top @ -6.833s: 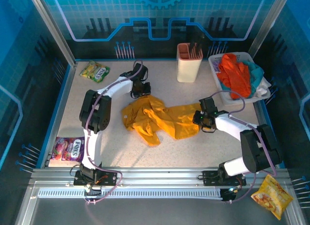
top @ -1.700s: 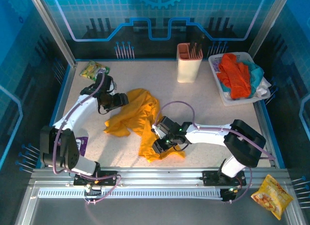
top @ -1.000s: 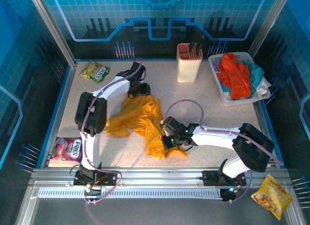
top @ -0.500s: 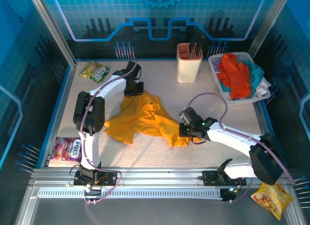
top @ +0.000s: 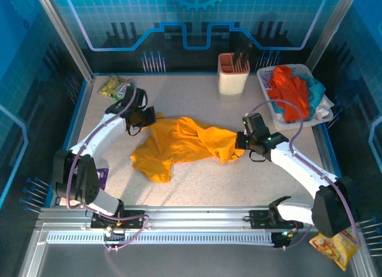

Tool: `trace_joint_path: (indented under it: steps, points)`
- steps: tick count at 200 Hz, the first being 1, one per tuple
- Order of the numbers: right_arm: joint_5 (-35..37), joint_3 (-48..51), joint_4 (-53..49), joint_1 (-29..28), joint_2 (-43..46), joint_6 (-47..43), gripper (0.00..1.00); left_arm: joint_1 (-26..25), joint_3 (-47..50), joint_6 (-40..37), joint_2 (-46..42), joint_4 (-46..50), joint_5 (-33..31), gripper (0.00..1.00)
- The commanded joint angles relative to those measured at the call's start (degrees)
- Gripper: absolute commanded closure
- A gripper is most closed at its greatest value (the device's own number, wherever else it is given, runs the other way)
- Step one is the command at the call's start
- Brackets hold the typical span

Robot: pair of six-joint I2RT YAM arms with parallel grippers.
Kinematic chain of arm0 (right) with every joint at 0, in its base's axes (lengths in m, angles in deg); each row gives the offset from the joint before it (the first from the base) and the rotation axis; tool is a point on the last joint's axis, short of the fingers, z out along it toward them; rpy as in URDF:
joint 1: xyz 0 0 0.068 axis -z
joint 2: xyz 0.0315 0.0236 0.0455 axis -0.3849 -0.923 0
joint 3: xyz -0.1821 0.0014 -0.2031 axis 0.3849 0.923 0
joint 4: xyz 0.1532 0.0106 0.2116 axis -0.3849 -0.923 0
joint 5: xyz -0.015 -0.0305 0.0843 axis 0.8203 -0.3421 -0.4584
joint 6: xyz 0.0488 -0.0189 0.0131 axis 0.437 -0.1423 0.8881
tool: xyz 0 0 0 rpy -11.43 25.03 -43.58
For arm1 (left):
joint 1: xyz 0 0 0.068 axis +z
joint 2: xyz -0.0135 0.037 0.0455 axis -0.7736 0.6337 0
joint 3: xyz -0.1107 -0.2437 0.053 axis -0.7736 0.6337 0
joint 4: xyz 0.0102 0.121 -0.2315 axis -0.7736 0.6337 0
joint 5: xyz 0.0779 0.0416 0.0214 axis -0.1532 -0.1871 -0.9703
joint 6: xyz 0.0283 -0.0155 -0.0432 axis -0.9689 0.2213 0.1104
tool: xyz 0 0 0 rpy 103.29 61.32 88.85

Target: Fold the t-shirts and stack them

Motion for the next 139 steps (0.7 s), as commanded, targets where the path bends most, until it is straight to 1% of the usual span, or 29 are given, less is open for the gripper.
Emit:
trace_joint_path:
  steps: [1,21,40,53,61,68,73,79,90,96,100,105,123,131,139]
  points:
    - [-3.30,-1.37,0.26,-6.01,3.04,-8.00,1.00,1.04,5.05,2.62,-3.65,-5.27,2.41,0.99]
    - [-5.46,-1.05,1.07,-15.75,3.56,-13.78,1.00,1.40,7.76,2.88,-5.06,-6.26,2.46,0.99]
    - [-7.59,-0.69,0.75,-26.39,1.58,-17.62,1.00,1.58,9.20,2.69,-5.38,-6.04,2.93,0.98]
    - [-8.30,-0.02,0.56,-33.28,-1.00,-18.57,1.00,1.58,9.84,2.98,-5.27,-5.33,3.76,0.98]
    - [-8.42,0.43,0.41,-36.55,-3.10,-18.52,1.00,1.58,10.58,3.58,-5.28,-4.95,4.33,0.97]
    - [-6.64,0.59,0.29,-38.50,-4.91,-17.20,1.00,1.58,11.60,4.63,-5.37,-4.87,4.77,0.98]
    - [-5.77,0.96,0.41,-39.07,-5.93,-15.96,0.96,1.58,12.32,5.23,-5.45,-4.78,4.84,0.97]
    - [-6.04,1.42,0.86,-39.12,-6.97,-14.66,0.86,1.58,13.19,5.55,-5.53,-4.69,4.75,0.98]
    - [-5.65,2.10,1.64,-39.08,-7.14,-12.97,0.57,1.58,14.97,6.09,-5.72,-4.86,4.19,0.98]
    - [-5.12,2.54,2.27,-38.92,-6.45,-12.08,0.45,1.58,15.88,6.33,-5.83,-5.09,4.05,0.98]
    - [-4.91,2.88,2.70,-38.76,-5.87,-11.48,0.41,1.58,16.49,6.49,-5.99,-5.32,4.10,0.97]
    - [-4.84,3.29,3.34,-38.37,-5.07,-10.69,0.37,1.58,17.15,6.67,-6.24,-5.46,4.11,0.97]
    - [-6.25,5.02,5.23,-35.60,-1.03,-7.74,0.30,1.58,18.67,7.26,-7.23,-5.50,4.06,0.93]
    - [-6.68,5.70,5.37,-33.91,0.39,-6.20,0.30,1.58,19.19,7.28,-7.89,-5.37,3.73,0.92]
    - [-7.75,6.49,5.42,-31.80,1.29,-4.77,0.32,1.60,19.57,7.34,-8.57,-5.09,3.24,0.88]
